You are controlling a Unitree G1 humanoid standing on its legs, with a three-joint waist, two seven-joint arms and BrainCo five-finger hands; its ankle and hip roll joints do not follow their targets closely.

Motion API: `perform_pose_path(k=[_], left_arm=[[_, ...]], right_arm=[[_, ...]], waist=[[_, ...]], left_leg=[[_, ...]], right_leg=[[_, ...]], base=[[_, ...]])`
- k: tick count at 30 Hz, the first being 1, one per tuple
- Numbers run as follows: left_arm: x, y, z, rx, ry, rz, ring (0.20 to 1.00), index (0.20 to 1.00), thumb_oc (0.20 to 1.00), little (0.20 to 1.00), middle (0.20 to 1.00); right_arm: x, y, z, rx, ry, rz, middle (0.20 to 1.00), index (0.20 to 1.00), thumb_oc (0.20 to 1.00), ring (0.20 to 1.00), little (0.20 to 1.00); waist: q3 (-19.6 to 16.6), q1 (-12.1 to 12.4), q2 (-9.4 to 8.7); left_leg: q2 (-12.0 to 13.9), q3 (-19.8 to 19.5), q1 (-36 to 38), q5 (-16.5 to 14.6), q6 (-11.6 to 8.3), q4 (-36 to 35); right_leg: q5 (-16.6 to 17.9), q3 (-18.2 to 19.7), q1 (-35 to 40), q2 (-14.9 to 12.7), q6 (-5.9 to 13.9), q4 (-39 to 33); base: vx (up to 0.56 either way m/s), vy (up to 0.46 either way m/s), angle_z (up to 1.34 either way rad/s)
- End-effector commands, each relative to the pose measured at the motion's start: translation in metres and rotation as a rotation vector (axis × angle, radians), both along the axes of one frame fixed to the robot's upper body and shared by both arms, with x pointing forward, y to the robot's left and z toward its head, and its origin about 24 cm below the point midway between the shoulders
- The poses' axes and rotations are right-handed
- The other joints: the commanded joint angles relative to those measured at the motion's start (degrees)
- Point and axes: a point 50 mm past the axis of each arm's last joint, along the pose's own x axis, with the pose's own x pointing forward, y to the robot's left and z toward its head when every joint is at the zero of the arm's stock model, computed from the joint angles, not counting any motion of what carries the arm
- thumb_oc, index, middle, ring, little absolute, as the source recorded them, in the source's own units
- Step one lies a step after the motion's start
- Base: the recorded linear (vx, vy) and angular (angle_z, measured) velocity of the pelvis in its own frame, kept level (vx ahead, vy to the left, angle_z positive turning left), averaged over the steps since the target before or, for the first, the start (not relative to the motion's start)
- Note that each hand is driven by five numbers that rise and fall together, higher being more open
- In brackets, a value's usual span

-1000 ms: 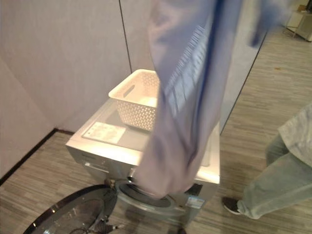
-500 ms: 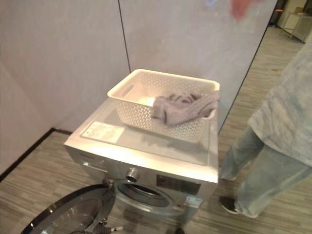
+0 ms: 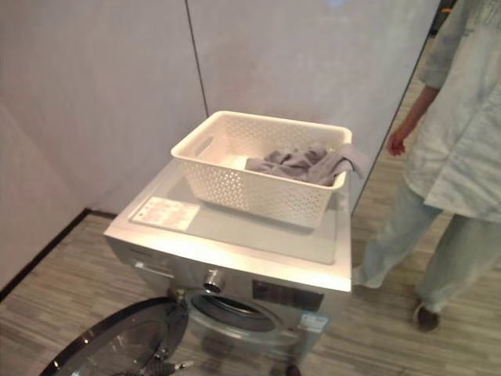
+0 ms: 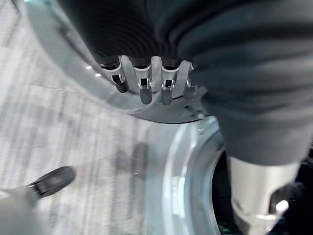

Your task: Grab the laundry basket,head to the washer,open it,put in the laundry and shut it.

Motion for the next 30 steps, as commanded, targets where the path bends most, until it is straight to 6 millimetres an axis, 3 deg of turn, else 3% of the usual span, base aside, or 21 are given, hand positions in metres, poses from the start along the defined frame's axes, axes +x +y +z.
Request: perform_pose_path(k=[1, 2, 3, 4, 8, 9, 10, 11, 14, 16, 17, 20, 22, 24, 25, 30], left_arm=[[0.013, 0.01, 0.0, 0.038, 0.025, -0.032, 1.0, 1.0, 1.0, 1.0, 1.0], [0.013, 0.01, 0.0, 0.038, 0.025, -0.033, 1.0, 1.0, 1.0, 1.0, 1.0], [0.013, 0.011, 0.0, 0.042, 0.027, -0.032, 1.0, 1.0, 1.0, 1.0, 1.0], [0.014, 0.013, 0.001, 0.044, 0.025, -0.036, 1.0, 1.0, 1.0, 1.0, 1.0], [0.016, 0.015, 0.002, 0.04, 0.013, -0.053, 1.0, 1.0, 1.0, 1.0, 1.0], [0.017, 0.015, 0.002, 0.037, 0.015, -0.077, 1.0, 1.0, 1.0, 1.0, 1.0], [0.017, 0.015, 0.002, 0.037, 0.014, -0.077, 1.0, 1.0, 1.0, 1.0, 1.0], [0.019, 0.015, 0.003, 0.036, 0.013, -0.101, 1.0, 1.0, 1.0, 1.0, 1.0], [0.017, 0.016, 0.002, 0.032, 0.024, -0.116, 1.0, 1.0, 1.0, 1.0, 1.0], [0.013, 0.015, 0.001, 0.028, 0.042, -0.133, 1.0, 1.0, 1.0, 1.0, 1.0], [0.013, 0.015, 0.001, 0.027, 0.041, -0.128, 1.0, 1.0, 1.0, 1.0, 1.0], [0.012, 0.017, 0.001, 0.017, 0.046, -0.114, 1.0, 1.0, 1.0, 1.0, 1.0], [0.011, 0.021, 0.001, 0.001, 0.052, -0.094, 1.0, 1.0, 1.0, 1.0, 1.0], [0.01, 0.023, 0.001, -0.005, 0.055, -0.08, 1.0, 1.0, 1.0, 1.0, 1.0], [0.005, 0.026, 0.001, -0.028, 0.064, -0.051, 1.0, 1.0, 1.0, 1.0, 1.0], [-0.004, 0.032, -0.001, -0.036, 0.085, 0.005, 1.0, 1.0, 1.0, 1.0, 1.0]], right_arm=[[0.034, -0.021, 0.077, -0.382, -0.231, 0.112, 1.0, 1.0, 1.0, 1.0, 1.0], [0.033, -0.021, 0.077, -0.382, -0.23, 0.111, 1.0, 1.0, 1.0, 1.0, 1.0], [0.038, -0.021, 0.101, -0.456, -0.305, 0.145, 1.0, 1.0, 1.0, 1.0, 1.0], [0.047, -0.014, 0.139, -0.548, -0.449, 0.197, 1.0, 1.0, 1.0, 1.0, 1.0], [0.058, 0.006, 0.203, -0.707, -0.667, 0.345, 1.0, 1.0, 1.0, 1.0, 1.0], [0.064, 0.017, 0.236, -0.793, -0.769, 0.444, 1.0, 1.0, 1.0, 1.0, 1.0], [0.064, 0.017, 0.237, -0.793, -0.77, 0.444, 1.0, 1.0, 1.0, 1.0, 1.0], [0.071, 0.023, 0.257, -0.84, -0.817, 0.51, 1.0, 1.0, 1.0, 1.0, 1.0], [0.088, 0.021, 0.273, -0.866, -0.801, 0.579, 1.0, 1.0, 1.0, 1.0, 1.0], [0.115, 0.021, 0.289, -0.914, -0.689, 0.682, 1.0, 1.0, 1.0, 1.0, 1.0], [0.117, 0.022, 0.29, -0.913, -0.693, 0.686, 1.0, 1.0, 1.0, 1.0, 1.0], [0.147, 0.018, 0.299, -0.889, -0.572, 0.749, 1.0, 1.0, 1.0, 1.0, 1.0], [0.18, 0.022, 0.31, -0.921, -0.373, 0.846, 1.0, 1.0, 1.0, 1.0, 1.0], [0.189, 0.021, 0.315, -0.912, -0.338, 0.852, 1.0, 1.0, 1.0, 1.0, 1.0], [0.207, 0.02, 0.323, -0.915, -0.215, 0.864, 1.0, 1.0, 1.0, 1.0, 1.0], [0.229, 0.033, 0.338, -0.926, -0.167, 0.888, 1.0, 1.0, 1.0, 1.0, 1.0]], waist=[[1.6, -1.3, -2.42], [1.5, -1.1, -2.55], [1.6, -1.5, -2.61], [1.5, -1.7, -2.98], [0.9, -1.1, -4.16], [0.6, -0.3, -5.11], [0.6, -0.3, -5.14], [0.4, 0.6, -5.89], [0.4, 1.8, -6.73], [0.8, 4.0, -8.0], [0.7, 3.8, -8.06], [1.2, 5.9, -9.41], [2.3, 8.0, -11.04], [2.5, 8.2, -11.26], [2.9, 9.1, -11.95], [3.6, 10.1, -12.36]], left_leg=[[-0.9, 2.0, -0.1, -2.7, 3.39, 0.7], [-1.0, 2.2, -0.3, -2.4, 3.39, 0.7], [-0.9, 2.4, -0.1, -2.8, 3.49, 0.7], [-0.9, 2.8, 0.0, -2.9, 3.62, 0.7], [-0.9, 3.0, 0.1, -3.2, 3.74, 0.7], [-0.9, 2.7, -0.1, -3.0, 3.72, 0.7], [-1.0, 2.7, -0.2, -2.9, 3.73, 0.7], [-0.9, 2.4, -0.3, -3.0, 3.68, 0.7], [-0.9, 2.0, -0.4, -2.9, 3.58, 0.7], [-0.6, 1.4, -0.2, -2.9, 3.29, 0.7], [-0.8, 1.4, -0.4, -2.6, 3.29, 0.7], [-0.4, 0.5, -1.0, -2.1, 2.64, 0.7], [0.5, -1.2, -2.4, -0.9, 1.43, 0.7], [0.8, -1.7, -2.8, -0.7, 1.08, 0.7], [1.6, -3.0, -3.8, 0.1, 0.25, 0.7], [3.0, -4.8, -5.5, 1.2, -0.75, 0.7]], right_leg=[[-2.9, -0.1, -1.4, -2.5, 4.34, 0.5], [-2.6, 0.1, -1.7, -2.6, 4.28, 0.5], [-2.7, 0.3, -1.7, -2.4, 4.44, 0.5], [-2.6, 0.9, -2.0, -2.1, 4.6, 0.5], [-2.2, 1.5, -2.5, -2.0, 4.88, 0.5], [-2.0, 1.4, -2.6, -2.1, 4.88, 0.5], [-1.9, 1.5, -2.7, -2.1, 4.88, 0.5], [-1.9, 1.1, -2.6, -2.2, 4.93, 0.5], [-2.0, 0.7, -2.5, -2.4, 4.9, 0.5], [-2.3, -0.4, -1.9, -2.5, 4.64, 0.5], [-2.1, -0.3, -2.2, -2.6, 4.6, 0.5], [-2.7, -1.5, -1.7, -2.6, 4.17, 0.5], [-3.9, -3.5, -1.1, -2.4, 3.71, 0.5], [-4.3, -4.0, -0.9, -2.2, 3.58, 0.5], [-5.1, -5.3, -0.4, -1.8, 3.16, 0.5], [-6.2, -6.6, -0.5, -0.8, 2.51, 0.5]], base=[[-0.02, 0.054, -0.27], [-0.01, 0.071, -0.23], [-0.01, 0.032, -0.24], [-0.01, 0.035, -0.25], [0.0, 0.019, -0.28], [0.0, 0.0, 0.0], [0.0, 0.0, 0.0], [0.0, 0.005, 0.04], [-0.02, -0.008, 0.06], [0.0, -0.017, 0.14], [0.0, -0.027, 0.06], [-0.01, -0.044, 0.25], [0.0, -0.096, 0.39], [0.02, -0.081, 0.48], [0.03, -0.098, 0.42], [0.02, -0.085, 0.32]])
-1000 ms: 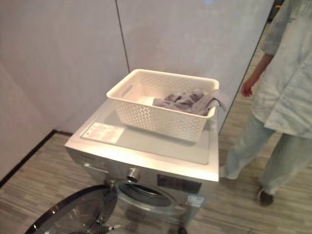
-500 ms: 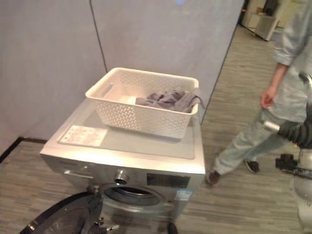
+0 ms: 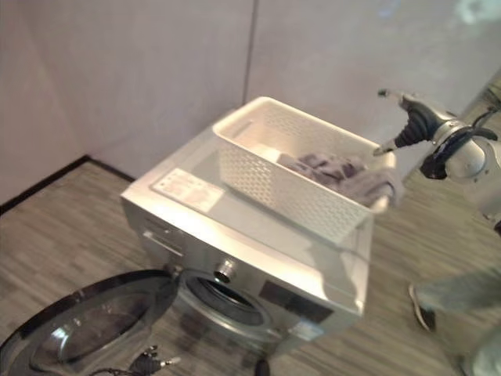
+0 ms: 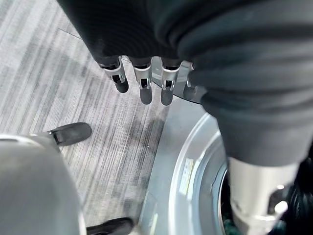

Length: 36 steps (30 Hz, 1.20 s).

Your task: Grab the laundry basket,head to the washer,open it,put in the laundry and shut it.

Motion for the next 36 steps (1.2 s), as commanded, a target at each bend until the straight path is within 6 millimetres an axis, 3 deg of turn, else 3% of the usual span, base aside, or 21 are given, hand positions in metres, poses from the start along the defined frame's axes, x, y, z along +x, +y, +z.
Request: perform_pose_path(k=[1, 6, 16, 24, 31, 36], left_arm=[[-0.009, -0.001, -0.004, -0.02, 0.04, 0.001, 1.0, 1.0, 1.0, 1.0, 1.0], [-0.008, 0.001, -0.003, -0.033, 0.023, 0.026, 1.0, 1.0, 1.0, 1.0, 1.0], [0.013, -0.005, 0.003, -0.065, -0.051, 0.004, 1.0, 1.0, 1.0, 1.0, 1.0], [0.027, -0.011, 0.008, -0.096, -0.11, -0.031, 1.0, 1.0, 1.0, 1.0, 1.0], [0.038, -0.013, 0.013, -0.104, -0.16, -0.04, 1.0, 1.0, 1.0, 1.0, 1.0], [0.054, -0.019, 0.021, -0.125, -0.235, -0.049, 1.0, 1.0, 1.0, 1.0, 1.0]], right_arm=[[-0.002, -0.003, 0.035, -0.003, -0.063, -0.018, 1.0, 1.0, 1.0, 1.0, 1.0], [0.004, -0.004, 0.039, -0.043, -0.011, -0.053, 1.0, 1.0, 1.0, 1.0, 1.0], [0.003, -0.011, 0.017, -0.126, 0.139, -0.076, 1.0, 1.0, 1.0, 1.0, 1.0], [-0.011, -0.012, 0.002, -0.26, 0.36, -0.044, 1.0, 1.0, 1.0, 1.0, 1.0], [-0.015, -0.014, -0.023, -0.319, 0.488, -0.036, 1.0, 1.0, 1.0, 1.0, 1.0], [-0.013, -0.012, -0.067, -0.363, 0.661, -0.028, 1.0, 1.0, 1.0, 1.0, 1.0]], waist=[[2.2, 1.0, -0.15], [3.3, 1.6, -0.65], [5.6, 1.7, -1.11], [7.0, 1.3, -1.2], [8.4, 1.7, -0.66], [11.4, 2.6, 1.04]], left_leg=[[1.2, 0.8, -0.3, -0.4, 0.64, 0.3], [2.7, -0.8, -2.5, 1.0, -0.35, 0.3], [5.1, -3.7, -4.7, 3.0, -1.53, 0.3], [6.3, -4.7, -6.2, 4.4, -2.5, 0.3], [6.7, -5.7, -7.9, 5.8, -2.96, 0.3], [6.4, -7.4, -12.2, 7.3, -3.1, 0.3]], right_leg=[[-6.8, -0.1, 0.8, -1.3, 3.44, 0.4], [-7.6, -1.3, 0.1, -0.2, 2.77, 0.4], [-8.9, -3.4, 0.1, 2.0, 1.49, 0.4], [-9.6, -4.2, -0.4, 3.1, 0.91, 0.4], [-9.4, -4.8, -1.6, 3.4, 0.79, 0.4], [-8.6, -5.6, -5.0, 3.0, 0.74, 0.4]], base=[[0.02, -0.097, 0.13], [0.01, -0.101, 0.2], [0.02, -0.095, 0.16], [0.02, -0.065, 0.09], [-0.01, -0.05, 0.02], [-0.04, -0.039, 0.11]])
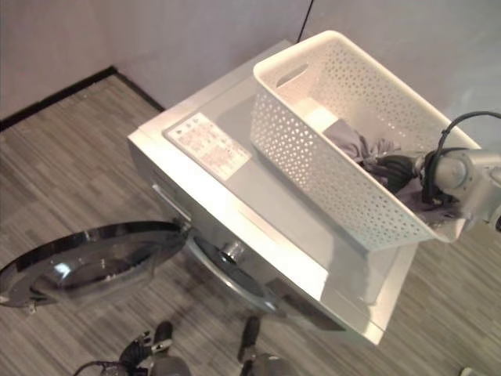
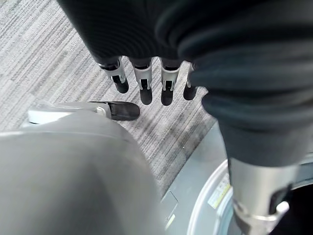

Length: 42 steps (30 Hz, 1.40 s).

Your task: Grab the laundry basket,head to the washer,open it,put in the laundry and shut it.

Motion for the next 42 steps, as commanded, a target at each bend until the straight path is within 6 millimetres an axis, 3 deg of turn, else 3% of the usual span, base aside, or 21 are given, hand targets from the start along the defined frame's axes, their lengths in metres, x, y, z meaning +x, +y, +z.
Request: perform_pose_path(k=[1, 4, 5, 6, 10, 11, 13, 15, 16, 18, 19, 20, 22, 25, 31, 42], left_arm=[[0.025, -0.023, 0.003, -0.055, -0.069, -0.056, 1.0, 1.0, 1.0, 1.0, 1.0], [0.027, -0.027, 0.002, -0.065, -0.066, -0.06, 1.0, 1.0, 1.0, 1.0, 1.0], [0.026, -0.03, 0.001, -0.071, -0.061, -0.066, 1.0, 1.0, 1.0, 1.0, 1.0], [0.025, -0.03, 0.001, -0.07, -0.055, -0.068, 1.0, 1.0, 1.0, 1.0, 1.0], [0.021, -0.03, -0.002, -0.066, -0.038, -0.056, 1.0, 1.0, 1.0, 1.0, 1.0], [0.019, -0.029, -0.003, -0.059, -0.029, -0.04, 1.0, 1.0, 1.0, 1.0, 1.0], [0.018, -0.027, -0.004, -0.053, -0.023, -0.037, 1.0, 1.0, 1.0, 1.0, 1.0], [0.018, -0.025, -0.003, -0.044, -0.025, -0.032, 1.0, 1.0, 1.0, 1.0, 1.0], [0.018, -0.025, -0.003, -0.044, -0.025, -0.033, 1.0, 1.0, 1.0, 1.0, 1.0], [0.018, -0.022, -0.002, -0.037, -0.033, -0.037, 1.0, 1.0, 1.0, 1.0, 1.0], [0.018, -0.022, -0.002, -0.036, -0.033, -0.038, 1.0, 1.0, 1.0, 1.0, 1.0], [0.019, -0.021, -0.001, -0.031, -0.035, -0.035, 1.0, 1.0, 1.0, 1.0, 1.0], [0.018, -0.02, -0.001, -0.025, -0.033, -0.038, 1.0, 1.0, 1.0, 1.0, 1.0], [0.014, -0.015, -0.003, 0.004, -0.004, -0.033, 1.0, 1.0, 1.0, 1.0, 1.0], [-0.003, -0.007, -0.01, 0.047, 0.071, 0.002, 1.0, 1.0, 1.0, 1.0, 1.0], [-0.024, -0.004, -0.017, 0.101, 0.155, 0.048, 1.0, 1.0, 1.0, 1.0, 1.0]], right_arm=[[-0.007, -0.013, -0.022, -0.123, 0.164, -0.041, 1.0, 1.0, 1.0, 1.0, 1.0], [-0.009, -0.005, -0.049, -0.117, 0.29, -0.022, 1.0, 1.0, 1.0, 1.0, 1.0], [-0.011, -0.001, -0.053, -0.089, 0.317, -0.007, 0.558, 0.558, 0.558, 0.558, 0.558], [-0.011, -0.001, -0.051, -0.077, 0.307, -0.011, 0.2, 0.2, 0.2, 0.2, 0.2], [-0.006, -0.002, -0.041, -0.056, 0.224, -0.015, 0.2, 0.2, 0.2, 0.2, 0.2], [-0.001, -0.001, -0.025, -0.015, 0.122, -0.012, 0.2, 0.2, 0.2, 0.2, 0.2], [0.001, 0.0, -0.016, 0.009, 0.066, -0.009, 0.2, 0.2, 0.2, 0.2, 0.2], [0.0, -0.001, 0.015, 0.091, -0.099, -0.004, 0.2, 0.2, 0.2, 0.2, 0.2], [0.0, -0.001, 0.015, 0.092, -0.099, -0.004, 0.2, 0.2, 0.2, 0.2, 0.2], [-0.003, -0.012, 0.035, 0.155, -0.228, -0.037, 0.2, 0.2, 0.2, 0.2, 0.2], [-0.004, -0.012, 0.034, 0.156, -0.228, -0.038, 0.2, 0.2, 0.2, 0.2, 0.2], [-0.009, -0.023, 0.053, 0.216, -0.349, -0.072, 0.2, 0.2, 0.2, 0.2, 0.2], [-0.012, -0.03, 0.058, 0.246, -0.403, -0.094, 0.2, 0.2, 0.2, 0.2, 0.2], [-0.025, -0.053, 0.09, 0.444, -0.696, -0.178, 0.2, 0.2, 0.2, 0.2, 0.2], [-0.038, -0.054, 0.114, 0.71, -1.018, -0.154, 0.2, 0.2, 0.2, 0.2, 0.2], [-0.049, -0.043, 0.147, 0.888, -1.42, -0.143, 0.2, 0.2, 0.2, 0.2, 0.2]], waist=[[1.3, 0.7, -1.16], [2.1, 1.0, -0.54], [2.2, 1.0, -0.29], [2.0, 0.9, -0.26], [1.6, 0.7, -0.28], [1.1, 0.3, -0.27], [0.7, 0.1, -0.36], [-0.2, -0.3, -0.45], [-0.3, -0.3, -0.51], [-1.5, -0.7, -0.6], [-1.6, -0.8, -0.7], [-2.6, -1.3, -0.65], [-3.0, -1.3, -0.88], [-4.6, -1.8, -0.68], [-7.1, -2.2, -0.21], [-9.2, -2.1, 0.96]], left_leg=[[0.8, 1.9, 0.2, 4.1, 1.06, -0.5], [0.3, 1.6, -1.9, 4.5, 0.95, -0.5], [0.2, 1.7, -2.4, 4.6, 0.89, -0.5], [0.1, 1.9, -2.5, 4.5, 0.9, -0.5], [0.0, 2.2, -2.2, 4.3, 0.94, -0.5], [-0.1, 2.5, -1.8, 4.1, 1.02, -0.5], [-0.1, 2.7, -1.5, 3.9, 1.09, -0.5], [-0.3, 3.3, 0.1, 3.2, 1.22, -0.5], [-0.3, 3.3, -0.1, 3.3, 1.26, -0.5], [-0.3, 3.5, 1.4, 2.5, 1.43, -0.5], [-0.4, 3.4, 1.2, 2.6, 1.47, -0.5], [-0.5, 3.6, 2.1, 2.1, 1.61, -0.5], [-0.5, 3.6, 2.5, 1.8, 1.72, -0.5], [-0.6, 3.9, 4.7, 0.6, 2.03, -0.5], [-1.0, 4.3, 6.9, -1.0, 2.69, -0.5], [-2.0, 4.6, 9.7, -2.8, 3.84, -0.5]], right_leg=[[-6.9, 2.2, 1.4, -2.0, 3.52, 0.2], [-6.4, 2.2, -0.3, -2.3, 3.56, 0.2], [-6.4, 2.3, -0.7, -2.4, 3.58, 0.2], [-6.4, 2.3, -0.8, -2.5, 3.58, 0.2], [-6.6, 2.9, -0.6, -2.4, 3.53, 0.2], [-6.6, 3.1, -0.4, -2.3, 3.55, 0.2], [-6.7, 3.2, -0.2, -2.4, 3.55, 0.2], [-7.1, 3.5, 1.0, -2.3, 3.56, 0.2], [-7.1, 3.5, 0.9, -2.3, 3.58, 0.2], [-7.5, 3.6, 2.3, -2.4, 3.63, 0.2], [-7.5, 3.5, 2.2, -2.4, 3.66, 0.2], [-7.7, 3.5, 3.0, -2.5, 3.71, 0.2], [-7.9, 3.5, 3.5, -2.5, 3.74, 0.2], [-8.2, 3.6, 5.7, -2.4, 3.75, 0.2], [-8.7, 4.1, 7.6, -2.5, 3.8, 0.2], [-8.4, 4.6, 9.7, -3.1, 4.01, 0.2]], base=[[-0.03, -0.012, 0.06], [-0.04, -0.014, 0.13], [-0.04, -0.01, 0.09], [-0.02, 0.003, 0.05], [-0.01, 0.007, 0.02], [0.0, 0.0, 0.0], [0.0, 0.0, 0.0], [0.02, 0.031, -0.05], [0.03, 0.025, -0.05], [0.04, 0.015, -0.06], [0.04, 0.014, -0.09], [0.03, 0.019, -0.08], [0.04, 0.016, -0.03], [0.05, 0.012, 0.02], [0.04, 0.026, -0.01], [0.02, 0.033, -0.01]])
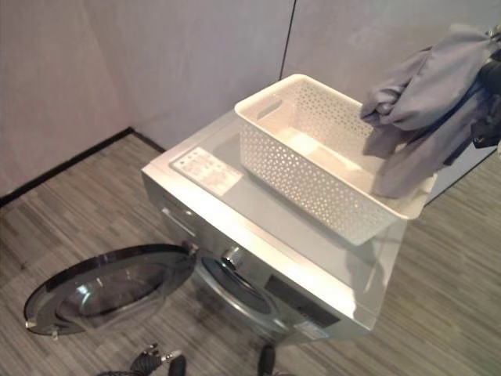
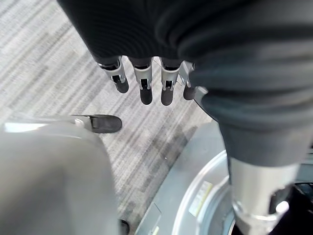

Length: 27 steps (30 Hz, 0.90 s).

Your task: Grab the laundry basket,head to the washer,open it,put in the laundry and shut it.

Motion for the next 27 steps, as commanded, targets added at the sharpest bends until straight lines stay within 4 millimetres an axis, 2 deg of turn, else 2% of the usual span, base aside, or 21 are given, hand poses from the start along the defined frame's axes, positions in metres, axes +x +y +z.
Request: perform_pose_path(k=[1, 3, 5, 9, 17, 22, 23, 27], left_arm=[[0.011, 0.01, 0.003, 0.087, 0.012, -0.057, 1.0, 1.0, 1.0, 1.0, 1.0], [0.011, 0.01, 0.003, 0.092, 0.011, -0.054, 1.0, 1.0, 1.0, 1.0, 1.0], [0.012, 0.007, 0.002, 0.107, 0.015, -0.065, 1.0, 1.0, 1.0, 1.0, 1.0], [0.015, 0.007, 0.003, 0.139, 0.008, -0.086, 1.0, 1.0, 1.0, 1.0, 1.0], [0.016, 0.008, 0.004, 0.167, 0.007, -0.099, 1.0, 1.0, 1.0, 1.0, 1.0], [0.02, 0.008, 0.006, 0.174, -0.012, -0.106, 1.0, 1.0, 1.0, 1.0, 1.0], [0.024, 0.006, 0.007, 0.17, -0.032, -0.106, 1.0, 1.0, 1.0, 1.0, 1.0], [0.033, 0.004, 0.01, 0.166, -0.073, -0.11, 1.0, 1.0, 1.0, 1.0, 1.0]], right_arm=[[-0.024, 0.001, 0.06, 0.093, -0.386, -0.035, 0.2, 0.2, 0.2, 0.2, 0.2], [-0.027, 0.001, 0.063, 0.094, -0.419, -0.056, 0.2, 0.2, 0.2, 0.2, 0.2], [-0.044, 0.001, 0.079, 0.068, -0.571, -0.14, 0.2, 0.2, 0.2, 0.2, 0.2], [-0.074, -0.008, 0.099, 0.008, -0.734, -0.286, 0.2, 0.2, 0.2, 0.2, 0.2], [-0.109, -0.017, 0.119, -0.091, -0.853, -0.448, 0.2, 0.2, 0.2, 0.2, 0.2], [-0.119, -0.018, 0.115, -0.129, -0.87, -0.46, 0.2, 0.2, 0.2, 0.2, 0.2], [-0.118, -0.01, 0.111, -0.184, -0.862, -0.45, 0.2, 0.2, 0.2, 0.2, 0.2], [-0.116, -0.004, 0.091, -0.201, -0.837, -0.419, 0.2, 0.2, 0.2, 0.2, 0.2]], waist=[[0.0, 1.1, -3.28], [-0.1, 1.1, -3.22], [-0.3, 1.1, -2.94], [-0.6, 1.1, -3.14], [-0.7, 0.7, -3.54], [-0.8, 0.0, -3.9], [-0.8, -0.8, -3.54], [-0.8, -1.3, -3.62]], left_leg=[[-1.0, 3.9, 4.2, -2.8, 2.42, 0.2], [-1.2, 3.9, 4.3, -3.0, 2.55, 0.2], [-1.6, 3.7, 4.6, -3.5, 2.98, 0.2], [-2.3, 3.3, 5.1, -4.3, 3.65, 0.2], [-3.9, 3.8, 6.1, -5.5, 4.94, 0.2], [-5.0, 4.6, 7.1, -6.3, 5.79, 0.2], [-5.4, 4.9, 7.5, -6.6, 6.19, 0.2], [-6.3, 5.9, 8.3, -7.3, 6.94, 0.3]], right_leg=[[-8.2, 4.3, 4.6, -2.0, 4.17, 0.5], [-8.1, 4.3, 4.7, -2.2, 4.26, 0.5], [-7.7, 4.4, 4.9, -2.7, 4.48, 0.5], [-6.9, 4.3, 5.1, -3.5, 5.04, 0.5], [-5.9, 5.6, 4.8, -4.9, 6.17, 0.5], [-5.3, 6.4, 4.9, -5.7, 6.79, 0.5], [-5.0, 6.9, 4.8, -6.0, 7.02, 0.5], [-4.3, 8.0, 4.7, -6.7, 7.51, 0.5]], base=[[0.01, 0.041, 0.0], [0.01, 0.026, 0.01], [0.02, 0.07, 0.04], [0.01, 0.062, 0.02], [0.0, 0.083, -0.01], [0.0, 0.098, -0.13], [0.0, 0.099, -0.08], [-0.01, 0.109, -0.27]])
